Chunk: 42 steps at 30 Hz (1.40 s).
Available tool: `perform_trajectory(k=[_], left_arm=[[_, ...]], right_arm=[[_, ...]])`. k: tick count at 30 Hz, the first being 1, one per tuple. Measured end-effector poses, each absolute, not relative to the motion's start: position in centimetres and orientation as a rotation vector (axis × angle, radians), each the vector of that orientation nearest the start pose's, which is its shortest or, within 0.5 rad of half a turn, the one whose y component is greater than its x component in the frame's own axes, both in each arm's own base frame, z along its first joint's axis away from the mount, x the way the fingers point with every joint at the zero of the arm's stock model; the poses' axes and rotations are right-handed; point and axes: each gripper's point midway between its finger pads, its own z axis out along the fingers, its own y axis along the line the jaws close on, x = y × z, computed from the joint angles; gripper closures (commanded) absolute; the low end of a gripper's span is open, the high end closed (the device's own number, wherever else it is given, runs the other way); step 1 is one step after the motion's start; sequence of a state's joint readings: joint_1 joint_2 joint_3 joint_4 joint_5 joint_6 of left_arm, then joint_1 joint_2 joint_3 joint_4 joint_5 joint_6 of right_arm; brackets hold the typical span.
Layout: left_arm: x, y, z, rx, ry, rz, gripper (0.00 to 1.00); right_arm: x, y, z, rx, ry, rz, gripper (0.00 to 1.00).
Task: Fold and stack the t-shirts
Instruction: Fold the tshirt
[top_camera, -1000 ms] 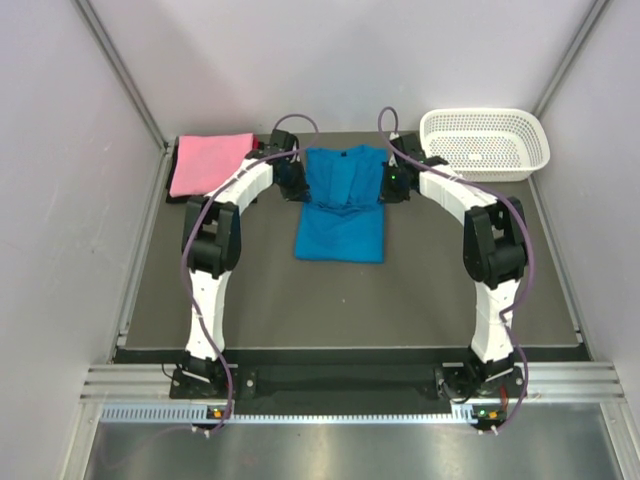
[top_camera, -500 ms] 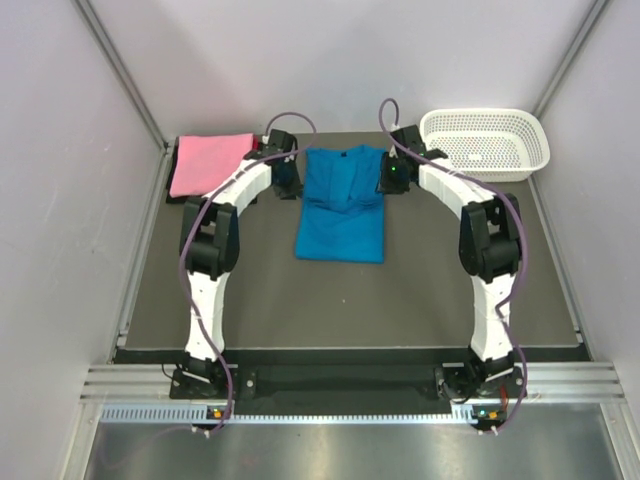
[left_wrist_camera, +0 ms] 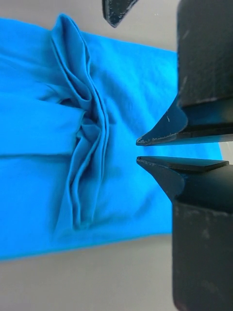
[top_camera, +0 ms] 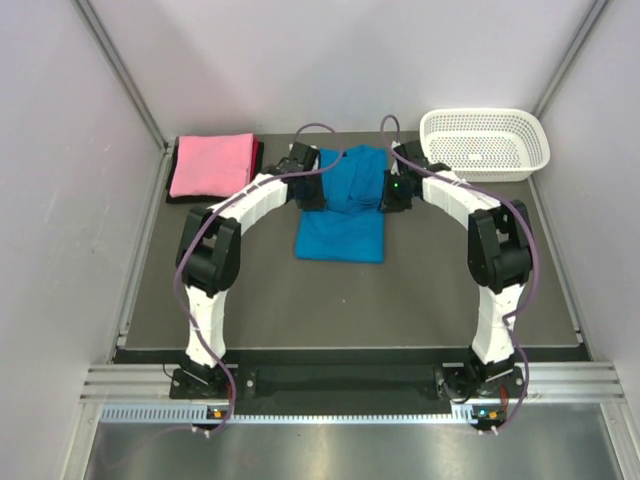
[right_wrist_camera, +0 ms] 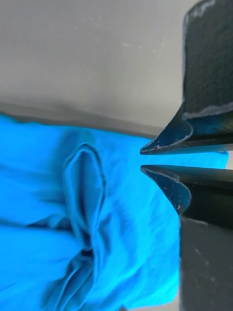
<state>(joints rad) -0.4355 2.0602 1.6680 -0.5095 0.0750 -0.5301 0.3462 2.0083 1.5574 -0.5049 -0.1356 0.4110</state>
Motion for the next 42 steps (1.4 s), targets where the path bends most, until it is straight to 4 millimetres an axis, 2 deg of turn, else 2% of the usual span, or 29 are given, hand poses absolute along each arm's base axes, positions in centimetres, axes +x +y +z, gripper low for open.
perform_trajectory(k=[4, 6, 9, 15, 18, 25, 27, 29, 30, 33, 37, 38, 40, 42], left_arm=[[45.2, -26.2, 6.6, -0.080, 2.588, -0.498, 0.81], [45.7, -26.1, 5.4, -0.095, 2.607, -0.481, 0.81], [47.0, -25.9, 4.6, -0.111, 2.604, -0.451, 0.81], [50.3, -25.5, 5.6, -0.132, 2.538, -0.396, 0.81], [51.3, -25.2, 6.2, -0.135, 2.507, -0.373, 0.80], [53.0, -23.9, 5.9, -0.164, 2.480, -0.285, 0.80], [53.3, -23.0, 5.7, -0.172, 2.485, -0.244, 0.74], [53.3, -21.6, 5.7, -0.188, 2.494, -0.200, 0.69], [53.3, -20.9, 5.8, -0.198, 2.495, -0.181, 0.63], [52.3, -18.5, 6.6, -0.221, 2.503, -0.143, 0.59], [49.1, -16.3, 9.1, -0.233, 2.516, -0.151, 0.56], [47.7, -16.3, 9.1, -0.224, 2.540, -0.177, 0.55], [46.0, -17.0, 10.6, -0.197, 2.530, -0.272, 0.55], [43.8, -18.0, 10.5, -0.159, 2.555, -0.368, 0.55]], right_arm=[[43.9, 20.6, 7.0, 0.032, 2.607, 0.490, 0.87], [44.0, 20.8, 7.1, 0.029, 2.600, 0.504, 0.87], [44.9, 21.2, 7.0, 0.026, 2.587, 0.517, 0.87], [47.4, 22.1, 5.8, 0.026, 2.567, 0.532, 0.87], [48.2, 21.9, 5.3, 0.035, 2.565, 0.527, 0.86], [50.9, 21.2, 6.5, 0.060, 2.510, 0.512, 0.82], [51.4, 20.9, 7.3, 0.067, 2.497, 0.496, 0.78], [51.8, 20.8, 8.1, 0.068, 2.480, 0.488, 0.69], [51.9, 20.8, 8.5, 0.066, 2.473, 0.488, 0.67], [50.5, 20.4, 9.3, 0.080, 2.486, 0.486, 0.61], [46.0, 19.5, 10.2, 0.106, 2.530, 0.513, 0.58], [44.5, 19.3, 10.4, 0.106, 2.541, 0.526, 0.58], [42.2, 18.9, 10.4, 0.103, 2.564, 0.548, 0.57], [39.7, 18.8, 9.8, 0.090, 2.594, 0.585, 0.57]])
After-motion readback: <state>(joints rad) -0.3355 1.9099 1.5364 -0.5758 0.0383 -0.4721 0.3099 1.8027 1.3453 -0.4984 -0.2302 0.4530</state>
